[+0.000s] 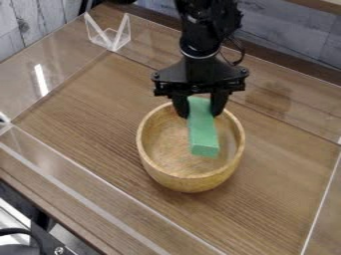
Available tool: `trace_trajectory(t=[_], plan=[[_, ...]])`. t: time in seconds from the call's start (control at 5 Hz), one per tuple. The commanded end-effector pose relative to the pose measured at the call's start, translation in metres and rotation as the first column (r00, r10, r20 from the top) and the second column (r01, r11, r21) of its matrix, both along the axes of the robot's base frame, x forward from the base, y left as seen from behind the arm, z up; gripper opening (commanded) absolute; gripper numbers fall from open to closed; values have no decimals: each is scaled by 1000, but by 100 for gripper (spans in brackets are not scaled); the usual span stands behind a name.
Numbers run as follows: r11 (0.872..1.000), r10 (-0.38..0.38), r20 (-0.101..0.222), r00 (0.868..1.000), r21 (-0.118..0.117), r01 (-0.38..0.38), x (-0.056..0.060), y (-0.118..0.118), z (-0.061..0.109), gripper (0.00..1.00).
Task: Move green object from inside the wooden bowl to the table next to it
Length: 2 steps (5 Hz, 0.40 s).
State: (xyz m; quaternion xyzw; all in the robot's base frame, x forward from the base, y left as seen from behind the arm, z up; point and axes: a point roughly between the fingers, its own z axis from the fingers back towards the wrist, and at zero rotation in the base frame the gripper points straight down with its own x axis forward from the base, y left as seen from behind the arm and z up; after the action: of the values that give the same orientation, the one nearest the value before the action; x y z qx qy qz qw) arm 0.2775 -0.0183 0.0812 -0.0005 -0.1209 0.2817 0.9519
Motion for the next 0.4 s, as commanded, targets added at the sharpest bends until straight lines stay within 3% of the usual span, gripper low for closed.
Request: trace_trajectory(t=[0.0,0.2], plan=[[1000,19,69,997,-9,-19,3,-4,21,0],[1000,9,77,997,-17,-7,-2,-1,36,0]])
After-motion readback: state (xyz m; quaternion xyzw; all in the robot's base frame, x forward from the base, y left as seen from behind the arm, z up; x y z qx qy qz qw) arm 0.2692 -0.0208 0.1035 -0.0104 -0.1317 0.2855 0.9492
